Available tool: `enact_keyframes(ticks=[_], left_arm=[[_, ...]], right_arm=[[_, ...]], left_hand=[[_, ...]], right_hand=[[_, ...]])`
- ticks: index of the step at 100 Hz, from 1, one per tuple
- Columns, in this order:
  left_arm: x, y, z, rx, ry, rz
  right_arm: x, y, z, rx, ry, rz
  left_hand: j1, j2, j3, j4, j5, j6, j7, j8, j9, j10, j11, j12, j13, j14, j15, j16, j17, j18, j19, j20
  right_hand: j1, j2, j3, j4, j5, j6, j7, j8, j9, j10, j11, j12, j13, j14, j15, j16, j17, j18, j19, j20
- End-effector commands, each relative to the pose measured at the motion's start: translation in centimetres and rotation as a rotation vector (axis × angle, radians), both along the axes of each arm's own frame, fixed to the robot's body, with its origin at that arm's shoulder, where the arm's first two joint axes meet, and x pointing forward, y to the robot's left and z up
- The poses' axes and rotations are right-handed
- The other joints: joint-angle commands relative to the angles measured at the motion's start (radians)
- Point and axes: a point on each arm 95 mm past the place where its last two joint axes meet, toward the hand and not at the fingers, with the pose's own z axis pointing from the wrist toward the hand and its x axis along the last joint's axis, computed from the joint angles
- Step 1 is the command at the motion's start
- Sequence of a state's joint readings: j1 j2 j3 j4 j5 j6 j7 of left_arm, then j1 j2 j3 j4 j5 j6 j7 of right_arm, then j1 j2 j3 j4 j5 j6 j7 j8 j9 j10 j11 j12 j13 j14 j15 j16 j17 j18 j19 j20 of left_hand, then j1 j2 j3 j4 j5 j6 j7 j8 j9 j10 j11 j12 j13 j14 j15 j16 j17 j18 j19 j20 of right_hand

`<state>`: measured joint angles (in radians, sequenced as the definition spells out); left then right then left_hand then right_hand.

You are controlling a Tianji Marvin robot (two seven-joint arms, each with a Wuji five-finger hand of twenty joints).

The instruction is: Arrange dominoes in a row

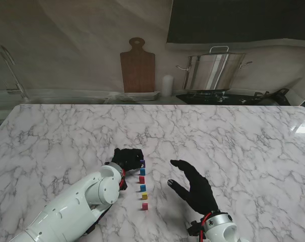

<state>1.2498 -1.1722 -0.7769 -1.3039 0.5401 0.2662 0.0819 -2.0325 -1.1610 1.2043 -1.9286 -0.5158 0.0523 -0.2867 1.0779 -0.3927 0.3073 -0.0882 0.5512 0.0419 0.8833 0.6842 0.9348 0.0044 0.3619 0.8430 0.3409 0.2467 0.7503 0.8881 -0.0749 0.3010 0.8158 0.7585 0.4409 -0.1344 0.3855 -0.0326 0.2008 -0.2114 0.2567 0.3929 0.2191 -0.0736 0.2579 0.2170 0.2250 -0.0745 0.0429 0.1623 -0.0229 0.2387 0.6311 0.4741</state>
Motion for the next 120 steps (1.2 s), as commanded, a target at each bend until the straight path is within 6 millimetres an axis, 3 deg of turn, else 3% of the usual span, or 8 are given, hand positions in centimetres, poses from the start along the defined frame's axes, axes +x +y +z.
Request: enact_keyframes(ticks=[1, 31, 52, 77, 95, 120], left_arm=[[-0.17, -0.19, -0.14, 0.004, 0.016, -0.013], [-0.2, -0.16, -0.06, 0.01, 0.019, -0.021], [-0.24, -0.13, -0.05, 0.011, 0.021, -0.023], [-0.23, -0.17, -0.04, 0.016, 0.016, -0.024], [-0.21, -0.22, -0.04, 0.016, 0.01, -0.023], [-0.21, -0.21, -0.07, 0.024, 0.004, -0.027]], right_arm=[[-0.17, 0.03, -0.08, 0.0, 0.007, -0.002], [-0.17, 0.04, -0.07, -0.001, 0.007, -0.002], [-0.19, 0.04, -0.05, 0.0, 0.007, -0.003], [-0.19, 0.04, -0.04, 0.0, 0.007, -0.003], [-0.19, 0.04, -0.06, -0.001, 0.007, -0.002], [-0.19, 0.03, -0.06, -0.001, 0.007, -0.003]], left_hand=[[0.012, -0.026, 0.025, 0.029, 0.01, 0.012, -0.021, -0.024, -0.027, 0.004, -0.015, -0.001, -0.028, -0.005, -0.006, -0.005, -0.021, -0.012, -0.016, 0.005], [0.006, -0.038, 0.031, 0.026, 0.015, 0.021, -0.099, -0.074, -0.053, 0.008, -0.032, -0.014, -0.043, -0.002, -0.019, -0.01, -0.02, -0.014, -0.031, 0.006], [0.001, -0.039, 0.036, 0.025, 0.04, 0.006, -0.153, -0.095, -0.106, 0.023, 0.04, -0.049, -0.058, 0.002, -0.024, -0.007, -0.021, -0.015, -0.059, 0.016], [0.013, -0.012, 0.02, 0.025, 0.051, -0.014, -0.044, -0.038, -0.066, 0.008, 0.015, 0.04, -0.052, -0.001, -0.015, -0.002, -0.021, -0.015, -0.06, 0.038], [0.032, 0.023, -0.026, 0.031, 0.066, -0.034, 0.051, -0.028, -0.049, -0.005, 0.036, 0.045, -0.048, 0.0, -0.012, -0.003, -0.021, -0.015, -0.062, 0.046], [0.038, 0.01, -0.03, 0.034, 0.069, -0.037, 0.057, -0.03, -0.045, -0.012, 0.04, 0.045, -0.044, -0.001, -0.01, -0.003, -0.019, -0.015, -0.058, 0.049]], right_hand=[[0.028, 0.04, -0.02, 0.029, -0.035, -0.017, 0.002, 0.013, -0.026, -0.006, 0.01, 0.004, -0.01, -0.025, -0.018, -0.011, -0.004, -0.035, 0.01, 0.017], [0.028, 0.04, -0.02, 0.029, -0.035, -0.017, 0.002, 0.013, -0.026, -0.008, 0.01, 0.004, -0.009, -0.026, -0.018, -0.011, -0.004, -0.035, 0.01, 0.017], [0.027, 0.04, -0.02, 0.029, -0.035, -0.017, 0.002, 0.013, -0.027, -0.006, 0.01, 0.004, -0.009, -0.025, -0.018, -0.011, -0.004, -0.035, 0.01, 0.017], [0.028, 0.04, -0.02, 0.029, -0.036, -0.017, 0.001, 0.013, -0.026, -0.007, 0.01, 0.004, -0.01, -0.025, -0.018, -0.011, -0.004, -0.035, 0.01, 0.017], [0.028, 0.04, -0.02, 0.029, -0.035, -0.017, 0.002, 0.014, -0.026, -0.008, 0.01, 0.004, -0.01, -0.026, -0.018, -0.011, -0.004, -0.035, 0.01, 0.017], [0.028, 0.041, -0.02, 0.029, -0.036, -0.017, 0.001, 0.013, -0.027, -0.008, 0.01, 0.003, -0.01, -0.026, -0.018, -0.011, -0.004, -0.035, 0.01, 0.017]])
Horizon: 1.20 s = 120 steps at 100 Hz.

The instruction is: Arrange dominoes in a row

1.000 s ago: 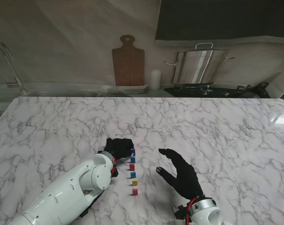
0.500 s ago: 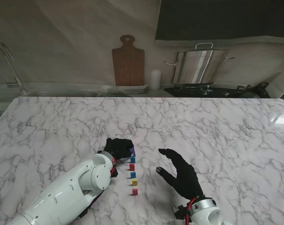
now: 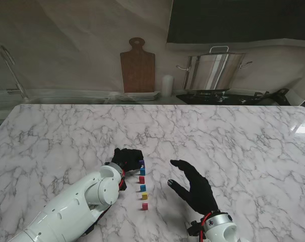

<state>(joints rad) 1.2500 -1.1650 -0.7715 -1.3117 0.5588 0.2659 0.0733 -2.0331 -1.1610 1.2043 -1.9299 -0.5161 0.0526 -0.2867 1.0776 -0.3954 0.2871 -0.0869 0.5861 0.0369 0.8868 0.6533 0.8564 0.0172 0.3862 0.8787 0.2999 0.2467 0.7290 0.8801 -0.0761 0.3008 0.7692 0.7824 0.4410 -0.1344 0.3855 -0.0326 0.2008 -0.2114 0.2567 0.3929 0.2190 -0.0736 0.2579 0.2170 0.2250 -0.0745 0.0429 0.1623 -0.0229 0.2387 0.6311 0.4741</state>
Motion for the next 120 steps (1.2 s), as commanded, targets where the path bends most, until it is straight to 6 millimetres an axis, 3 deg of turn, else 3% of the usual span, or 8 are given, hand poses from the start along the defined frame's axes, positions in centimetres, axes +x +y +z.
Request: enact_keyframes(ticks=[1, 62, 77, 120], left_arm=[[-0.08, -0.21, -0.13, 0.005, 0.009, -0.012], [-0.21, -0.07, -0.21, 0.018, -0.013, -0.02], [-0.18, -0.1, -0.27, 0.022, -0.02, -0.023], [-0.19, -0.08, -0.25, 0.038, -0.024, -0.032]], right_arm=[[-0.18, 0.02, -0.1, -0.001, 0.007, -0.003], [-0.17, 0.04, -0.12, -0.001, 0.008, -0.001], [-0.17, 0.02, -0.1, -0.001, 0.007, -0.002], [-0.16, -0.03, -0.06, 0.001, 0.007, -0.005]], left_hand=[[0.037, 0.011, -0.01, 0.033, 0.034, -0.033, 0.054, 0.001, 0.033, -0.025, 0.016, 0.009, -0.002, -0.001, 0.011, 0.005, -0.018, -0.015, -0.011, 0.025], [0.027, -0.024, 0.015, 0.031, 0.05, -0.057, 0.078, 0.001, 0.04, -0.037, 0.03, 0.014, 0.005, -0.004, 0.015, 0.005, -0.016, -0.013, 0.0, 0.025], [0.014, -0.036, 0.045, 0.02, 0.041, -0.062, 0.132, -0.067, 0.036, -0.047, 0.059, 0.008, 0.008, -0.006, 0.02, 0.004, -0.019, -0.012, 0.017, 0.018], [0.005, -0.048, 0.048, 0.021, 0.025, -0.058, 0.11, -0.09, 0.02, -0.036, 0.045, -0.004, 0.001, -0.006, 0.018, 0.003, -0.017, -0.012, 0.022, 0.014]], right_hand=[[0.028, 0.041, -0.02, 0.029, -0.036, -0.017, 0.001, 0.013, -0.027, -0.008, 0.01, 0.003, -0.01, -0.026, -0.018, -0.011, -0.004, -0.035, 0.01, 0.017], [0.028, 0.04, -0.02, 0.029, -0.036, -0.017, 0.001, 0.013, -0.026, -0.008, 0.01, 0.004, -0.01, -0.027, -0.018, -0.012, -0.004, -0.035, 0.01, 0.017], [0.028, 0.04, -0.02, 0.029, -0.035, -0.016, 0.001, 0.014, -0.027, -0.008, 0.009, 0.003, -0.01, -0.026, -0.018, -0.012, -0.004, -0.035, 0.01, 0.017], [0.028, 0.041, -0.02, 0.029, -0.036, -0.016, 0.001, 0.014, -0.025, -0.008, 0.01, 0.003, -0.01, -0.026, -0.018, -0.011, -0.004, -0.035, 0.01, 0.017]])
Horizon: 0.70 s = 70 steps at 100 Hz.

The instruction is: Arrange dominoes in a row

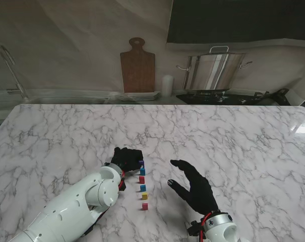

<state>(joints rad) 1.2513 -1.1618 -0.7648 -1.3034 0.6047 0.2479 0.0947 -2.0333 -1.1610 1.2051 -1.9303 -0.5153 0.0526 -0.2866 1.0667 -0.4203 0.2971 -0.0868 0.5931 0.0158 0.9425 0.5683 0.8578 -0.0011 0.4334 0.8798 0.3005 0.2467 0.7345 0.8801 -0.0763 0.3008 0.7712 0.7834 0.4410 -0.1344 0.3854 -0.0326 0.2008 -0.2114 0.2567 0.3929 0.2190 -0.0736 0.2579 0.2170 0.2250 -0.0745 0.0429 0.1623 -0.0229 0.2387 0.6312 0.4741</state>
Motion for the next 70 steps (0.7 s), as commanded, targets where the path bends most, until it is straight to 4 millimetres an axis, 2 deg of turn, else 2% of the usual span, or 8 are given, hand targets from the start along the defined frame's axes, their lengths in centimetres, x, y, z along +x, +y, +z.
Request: enact_keyframes(ticks=[1, 30, 63, 70], left_arm=[[-0.09, -0.15, -0.11, 0.004, 0.015, -0.011], [-0.09, -0.17, 0.03, 0.007, 0.021, -0.017], [-0.17, -0.04, 0.05, 0.015, 0.024, -0.022], [-0.2, -0.01, 0.04, 0.017, 0.026, -0.023]], right_arm=[[-0.17, -0.01, -0.07, 0.0, 0.007, -0.004], [-0.16, -0.03, -0.04, 0.0, 0.006, -0.005], [-0.18, -0.01, -0.06, 0.0, 0.006, -0.005], [-0.19, -0.01, -0.06, 0.0, 0.006, -0.004]], left_hand=[[0.015, -0.024, 0.038, 0.021, 0.018, -0.036, 0.053, -0.005, 0.018, -0.018, -0.003, -0.006, 0.0, -0.006, 0.012, 0.003, -0.017, -0.012, 0.02, 0.013], [0.006, -0.035, 0.057, 0.017, 0.028, -0.008, -0.064, -0.012, 0.01, -0.007, -0.051, -0.006, -0.01, -0.003, 0.004, 0.0, -0.018, -0.014, 0.015, 0.003], [0.007, -0.043, 0.066, 0.016, 0.033, 0.007, -0.155, -0.06, -0.003, -0.003, -0.066, -0.017, -0.017, -0.003, -0.003, -0.002, -0.018, -0.015, 0.009, -0.001], [0.002, -0.048, 0.079, 0.014, 0.036, 0.012, -0.19, -0.05, -0.018, -0.002, -0.045, -0.037, -0.019, -0.002, -0.007, -0.005, -0.018, -0.015, 0.006, -0.003]], right_hand=[[0.028, 0.041, -0.02, 0.029, -0.036, -0.016, 0.001, 0.014, -0.026, -0.009, 0.009, 0.003, -0.01, -0.027, -0.018, -0.011, -0.004, -0.035, 0.01, 0.017], [0.029, 0.04, -0.02, 0.029, -0.036, -0.017, 0.001, 0.014, -0.027, -0.007, 0.009, 0.003, -0.01, -0.026, -0.018, -0.012, -0.004, -0.035, 0.009, 0.017], [0.028, 0.039, -0.02, 0.029, -0.036, -0.018, 0.001, 0.014, -0.027, -0.008, 0.009, 0.003, -0.01, -0.026, -0.018, -0.011, -0.004, -0.035, 0.009, 0.017], [0.029, 0.039, -0.019, 0.029, -0.036, -0.017, 0.001, 0.014, -0.026, -0.009, 0.01, 0.003, -0.009, -0.026, -0.018, -0.011, -0.004, -0.035, 0.009, 0.017]])
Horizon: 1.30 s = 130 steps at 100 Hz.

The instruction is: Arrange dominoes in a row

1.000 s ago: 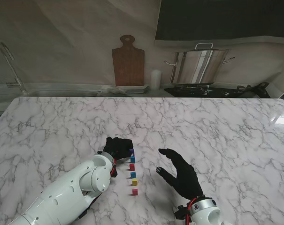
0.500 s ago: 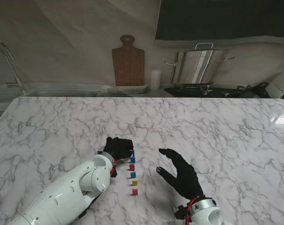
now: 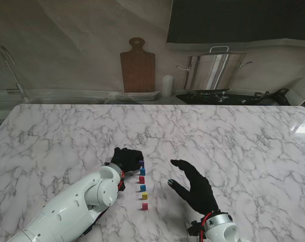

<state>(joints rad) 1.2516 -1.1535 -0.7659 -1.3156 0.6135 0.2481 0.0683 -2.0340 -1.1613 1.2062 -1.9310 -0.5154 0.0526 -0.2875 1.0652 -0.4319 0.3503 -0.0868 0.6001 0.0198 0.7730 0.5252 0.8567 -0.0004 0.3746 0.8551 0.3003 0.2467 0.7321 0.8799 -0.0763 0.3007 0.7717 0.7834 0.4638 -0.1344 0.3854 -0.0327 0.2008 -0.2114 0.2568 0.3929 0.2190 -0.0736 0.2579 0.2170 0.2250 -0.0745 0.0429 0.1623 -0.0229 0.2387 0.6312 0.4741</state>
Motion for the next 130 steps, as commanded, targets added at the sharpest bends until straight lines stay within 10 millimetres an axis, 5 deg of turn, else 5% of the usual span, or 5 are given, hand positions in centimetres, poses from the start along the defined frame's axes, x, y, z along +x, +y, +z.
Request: enact_keyframes(ticks=[1, 21, 61, 105, 130], left_arm=[[-0.15, -0.09, -0.09, 0.005, 0.014, -0.01], [-0.23, 0.04, -0.04, 0.011, 0.019, -0.013], [-0.15, -0.03, 0.04, 0.009, 0.013, -0.015], [-0.26, 0.07, 0.01, 0.017, 0.018, -0.019], [-0.3, 0.21, 0.06, 0.028, 0.019, -0.026]], right_arm=[[-0.19, 0.03, -0.09, -0.001, 0.007, -0.002], [-0.18, 0.05, -0.1, -0.001, 0.008, -0.002], [-0.2, 0.04, -0.08, -0.001, 0.007, -0.002], [-0.18, 0.04, -0.08, -0.002, 0.008, -0.003], [-0.19, 0.05, -0.08, -0.002, 0.008, -0.002]], left_hand=[[0.003, -0.037, 0.025, 0.014, 0.029, 0.008, -0.021, -0.008, -0.017, -0.002, 0.014, -0.013, -0.019, -0.002, -0.005, -0.004, -0.018, -0.015, 0.005, -0.003], [-0.018, -0.047, 0.051, 0.01, 0.033, 0.013, -0.069, -0.012, -0.045, -0.003, 0.05, -0.046, -0.024, -0.001, -0.01, -0.007, -0.018, -0.016, -0.003, -0.005], [-0.001, -0.032, 0.014, 0.012, 0.039, -0.022, 0.046, 0.032, 0.002, -0.015, -0.001, 0.009, -0.021, -0.002, -0.009, -0.005, -0.018, -0.016, -0.004, -0.004], [-0.018, -0.044, 0.035, 0.012, 0.033, 0.002, -0.069, -0.029, -0.055, -0.009, 0.054, -0.056, -0.029, -0.001, -0.016, -0.007, -0.019, -0.017, -0.009, -0.005], [-0.1, -0.061, 0.158, -0.004, 0.021, 0.012, -0.169, -0.012, -0.119, -0.004, 0.119, -0.121, -0.04, -0.001, -0.024, -0.01, -0.017, -0.018, -0.02, -0.006]], right_hand=[[0.005, 0.039, -0.02, 0.029, -0.036, -0.017, 0.001, 0.014, -0.027, -0.007, 0.01, 0.003, -0.009, -0.026, -0.018, -0.011, -0.004, -0.035, 0.009, 0.017], [0.006, 0.039, -0.019, 0.029, -0.036, -0.017, 0.001, 0.014, -0.027, -0.007, 0.01, 0.003, -0.009, -0.026, -0.018, -0.011, -0.004, -0.035, 0.009, 0.017], [0.005, 0.039, -0.019, 0.029, -0.036, -0.017, 0.001, 0.014, -0.027, -0.008, 0.009, 0.003, -0.01, -0.027, -0.018, -0.012, -0.004, -0.035, 0.009, 0.017], [0.005, 0.038, -0.018, 0.029, -0.036, -0.017, 0.001, 0.014, -0.026, -0.008, 0.01, 0.003, -0.01, -0.026, -0.018, -0.012, -0.004, -0.035, 0.009, 0.017], [0.006, 0.038, -0.018, 0.029, -0.036, -0.016, 0.001, 0.014, -0.027, -0.008, 0.01, 0.003, -0.01, -0.025, -0.018, -0.012, -0.004, -0.034, 0.009, 0.017]])
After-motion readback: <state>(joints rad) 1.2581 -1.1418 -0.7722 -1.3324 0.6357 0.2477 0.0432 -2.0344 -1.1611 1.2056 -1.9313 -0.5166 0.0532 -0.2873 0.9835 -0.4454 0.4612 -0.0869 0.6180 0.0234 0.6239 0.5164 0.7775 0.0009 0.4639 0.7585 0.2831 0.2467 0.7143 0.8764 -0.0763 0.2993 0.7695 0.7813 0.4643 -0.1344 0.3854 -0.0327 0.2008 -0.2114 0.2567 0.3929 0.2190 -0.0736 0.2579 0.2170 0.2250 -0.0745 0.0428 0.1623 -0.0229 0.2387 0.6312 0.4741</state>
